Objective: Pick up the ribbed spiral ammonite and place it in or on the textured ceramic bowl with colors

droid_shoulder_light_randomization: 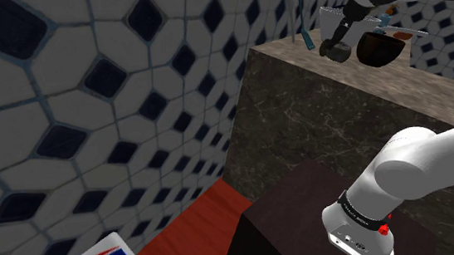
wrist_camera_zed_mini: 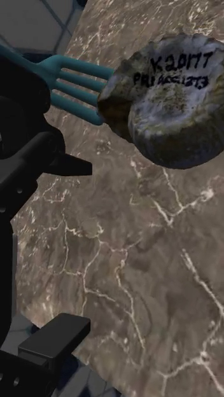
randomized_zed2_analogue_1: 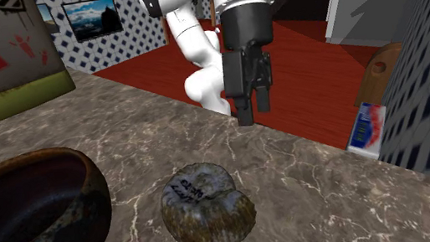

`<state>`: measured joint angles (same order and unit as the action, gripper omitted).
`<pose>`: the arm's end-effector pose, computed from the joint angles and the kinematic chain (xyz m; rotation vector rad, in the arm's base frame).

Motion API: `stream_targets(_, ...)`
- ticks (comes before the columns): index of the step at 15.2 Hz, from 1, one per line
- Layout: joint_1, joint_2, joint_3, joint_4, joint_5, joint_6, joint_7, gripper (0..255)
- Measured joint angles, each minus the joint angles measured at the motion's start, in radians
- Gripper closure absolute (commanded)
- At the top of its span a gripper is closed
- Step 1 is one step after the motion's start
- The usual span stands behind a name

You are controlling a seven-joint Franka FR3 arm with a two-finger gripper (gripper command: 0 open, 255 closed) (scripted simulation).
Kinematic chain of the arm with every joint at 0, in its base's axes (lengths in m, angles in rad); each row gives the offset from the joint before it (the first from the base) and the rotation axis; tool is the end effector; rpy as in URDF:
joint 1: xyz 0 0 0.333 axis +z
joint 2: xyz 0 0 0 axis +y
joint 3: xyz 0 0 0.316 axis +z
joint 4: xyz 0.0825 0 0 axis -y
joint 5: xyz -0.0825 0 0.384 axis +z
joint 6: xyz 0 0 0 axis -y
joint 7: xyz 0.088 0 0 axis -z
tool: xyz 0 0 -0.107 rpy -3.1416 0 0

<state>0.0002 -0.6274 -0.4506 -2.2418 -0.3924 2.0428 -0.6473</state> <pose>0.3452 -0.2377 0.6115 2.7806 0.4709 0.3917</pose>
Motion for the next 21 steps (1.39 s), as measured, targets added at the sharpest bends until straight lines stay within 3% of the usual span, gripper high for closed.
stream_targets(8,0.089,0.182,-0.208,0.164,0.027,0.162,-0.28,0)
stream_targets(16,0.12,0.261,-0.281,0.155,0.062,0.265,-0.33,0)
stream_targets(21,0.121,0.265,-0.284,0.151,0.063,0.272,-0.33,0)
